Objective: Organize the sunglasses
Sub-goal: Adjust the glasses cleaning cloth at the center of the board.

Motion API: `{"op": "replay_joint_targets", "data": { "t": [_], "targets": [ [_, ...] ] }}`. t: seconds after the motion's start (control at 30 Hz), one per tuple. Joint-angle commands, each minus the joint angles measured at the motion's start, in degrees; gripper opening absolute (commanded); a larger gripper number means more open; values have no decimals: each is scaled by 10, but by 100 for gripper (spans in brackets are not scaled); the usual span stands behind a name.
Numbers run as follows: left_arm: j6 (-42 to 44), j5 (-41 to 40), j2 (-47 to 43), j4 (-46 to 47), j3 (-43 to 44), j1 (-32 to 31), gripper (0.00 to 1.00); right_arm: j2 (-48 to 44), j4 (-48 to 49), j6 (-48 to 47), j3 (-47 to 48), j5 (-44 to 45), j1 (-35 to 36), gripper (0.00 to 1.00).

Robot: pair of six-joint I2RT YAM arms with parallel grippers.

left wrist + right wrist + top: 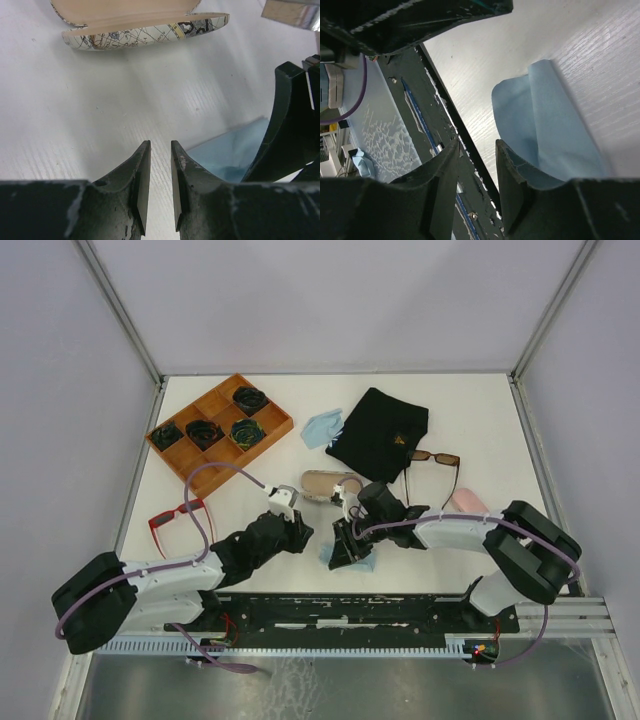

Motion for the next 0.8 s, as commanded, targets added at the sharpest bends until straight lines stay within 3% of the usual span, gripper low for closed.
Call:
{"op": "replay_joint_targets", "data": {
  "t": [0.0,0.53,0.77],
  "targets": [
    [-19,7,10,36,11,4,30,-40,2,3,2,-19,4,43],
    [-16,21,31,49,19,5,30,-83,-33,9,-24,37,26,42],
    [-10,49,40,57,28,4,33,-191,-156,25,-18,326,26,42]
  ]
}}
